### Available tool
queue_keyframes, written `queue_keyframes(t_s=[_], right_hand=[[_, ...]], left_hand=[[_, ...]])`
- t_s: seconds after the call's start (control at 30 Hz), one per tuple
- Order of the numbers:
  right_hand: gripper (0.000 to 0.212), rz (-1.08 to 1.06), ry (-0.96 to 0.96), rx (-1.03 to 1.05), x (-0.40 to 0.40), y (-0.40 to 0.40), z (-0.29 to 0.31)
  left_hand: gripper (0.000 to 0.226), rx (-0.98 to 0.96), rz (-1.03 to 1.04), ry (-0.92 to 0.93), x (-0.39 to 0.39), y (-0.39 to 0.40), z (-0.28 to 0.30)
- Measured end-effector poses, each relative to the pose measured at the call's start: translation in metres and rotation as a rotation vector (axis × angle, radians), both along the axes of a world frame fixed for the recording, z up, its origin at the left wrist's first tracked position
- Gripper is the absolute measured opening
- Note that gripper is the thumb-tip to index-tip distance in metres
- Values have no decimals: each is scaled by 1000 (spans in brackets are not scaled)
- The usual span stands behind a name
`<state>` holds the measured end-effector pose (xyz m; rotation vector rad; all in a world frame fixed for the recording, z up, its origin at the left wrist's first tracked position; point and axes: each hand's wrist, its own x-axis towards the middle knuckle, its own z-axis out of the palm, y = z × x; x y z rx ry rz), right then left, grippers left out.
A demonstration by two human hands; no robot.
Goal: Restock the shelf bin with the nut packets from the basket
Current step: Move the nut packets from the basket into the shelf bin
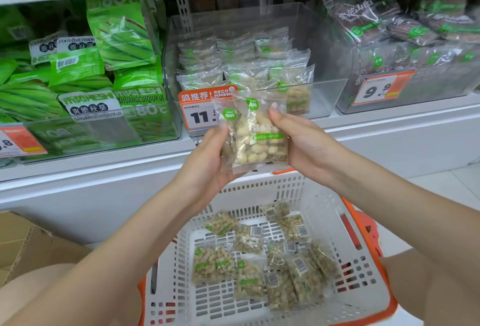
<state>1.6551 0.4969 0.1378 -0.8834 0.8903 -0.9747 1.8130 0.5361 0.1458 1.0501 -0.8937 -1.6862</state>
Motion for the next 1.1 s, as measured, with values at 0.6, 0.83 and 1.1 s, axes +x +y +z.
queue_keyframes(t_s=[0.6,0.83,1.1], right_hand=[[101,-32,89,-269,2,9,-8],[92,-194,120,-216,8,8,-26],[94,-213,375,-477,4,19,-13]], left_hand=[[56,-252,83,-327,-6,6,-22],[41,-337,22,-375,-12,15,-25],[91,-178,-9,-419,-14,13,-28]])
